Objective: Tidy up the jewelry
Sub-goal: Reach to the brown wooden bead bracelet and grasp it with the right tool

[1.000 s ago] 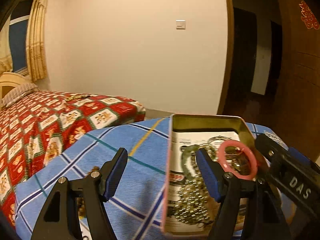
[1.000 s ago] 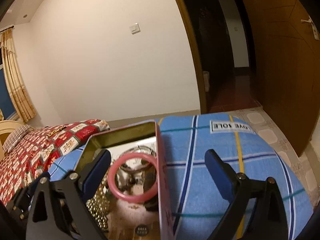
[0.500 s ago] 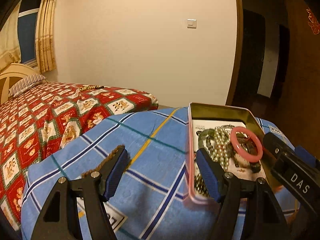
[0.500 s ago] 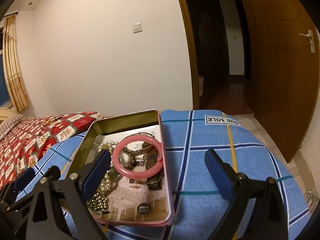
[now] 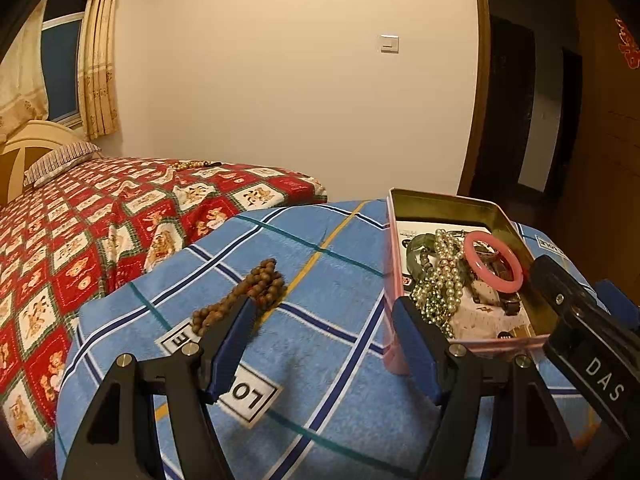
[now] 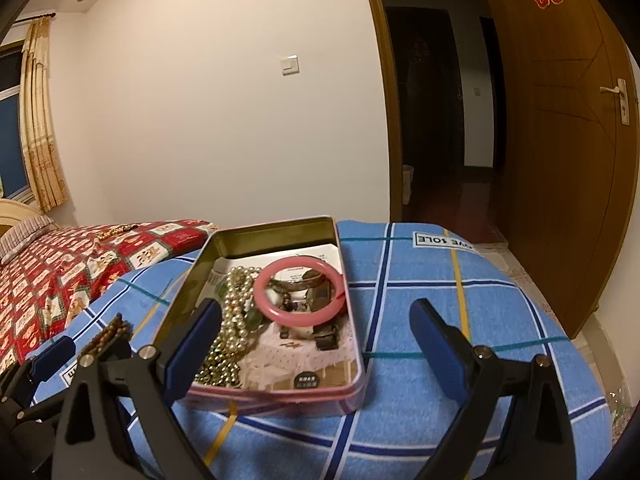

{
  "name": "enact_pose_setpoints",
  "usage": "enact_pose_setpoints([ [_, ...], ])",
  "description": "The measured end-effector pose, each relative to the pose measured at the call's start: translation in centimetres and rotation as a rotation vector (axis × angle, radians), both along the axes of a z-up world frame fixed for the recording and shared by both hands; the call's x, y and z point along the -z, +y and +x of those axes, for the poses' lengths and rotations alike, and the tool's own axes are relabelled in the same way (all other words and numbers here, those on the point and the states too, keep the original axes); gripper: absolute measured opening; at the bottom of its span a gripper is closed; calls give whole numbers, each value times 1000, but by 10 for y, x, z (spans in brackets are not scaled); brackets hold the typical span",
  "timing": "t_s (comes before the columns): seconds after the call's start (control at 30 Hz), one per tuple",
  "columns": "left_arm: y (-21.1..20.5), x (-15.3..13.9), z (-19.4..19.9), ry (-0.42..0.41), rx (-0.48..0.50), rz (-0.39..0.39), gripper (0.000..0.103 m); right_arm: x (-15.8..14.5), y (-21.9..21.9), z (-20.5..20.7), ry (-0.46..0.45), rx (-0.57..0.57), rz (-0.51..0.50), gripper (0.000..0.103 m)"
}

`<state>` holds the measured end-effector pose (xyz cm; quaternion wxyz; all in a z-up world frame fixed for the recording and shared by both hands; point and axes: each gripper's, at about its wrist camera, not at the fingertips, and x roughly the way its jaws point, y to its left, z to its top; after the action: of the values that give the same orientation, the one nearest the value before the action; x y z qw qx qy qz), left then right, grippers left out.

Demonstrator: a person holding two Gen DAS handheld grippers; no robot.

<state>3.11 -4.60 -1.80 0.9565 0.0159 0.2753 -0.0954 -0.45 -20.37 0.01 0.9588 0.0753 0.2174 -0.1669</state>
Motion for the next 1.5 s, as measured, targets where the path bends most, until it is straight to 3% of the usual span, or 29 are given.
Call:
enact_pose_setpoints([
  [0.47, 20, 1, -20, 4, -20, 5, 71, -1, 29, -18, -11, -42, -60, 97],
  [0.77, 48, 1, -21, 28, -62, -24, 71, 1, 38, -21, -1, -66, 30, 97],
  [1.0, 68, -3, -19, 31, -96, -39, 71, 0, 59, -18, 3, -121, 12, 97],
  [1.2, 90, -4, -12, 42, -138, -53, 71, 2, 77, -10, 12, -166, 8, 97],
  [1.5, 130, -5, 3, 36, -260, 9, 71, 5, 101, 0, 32, -248, -5, 97],
])
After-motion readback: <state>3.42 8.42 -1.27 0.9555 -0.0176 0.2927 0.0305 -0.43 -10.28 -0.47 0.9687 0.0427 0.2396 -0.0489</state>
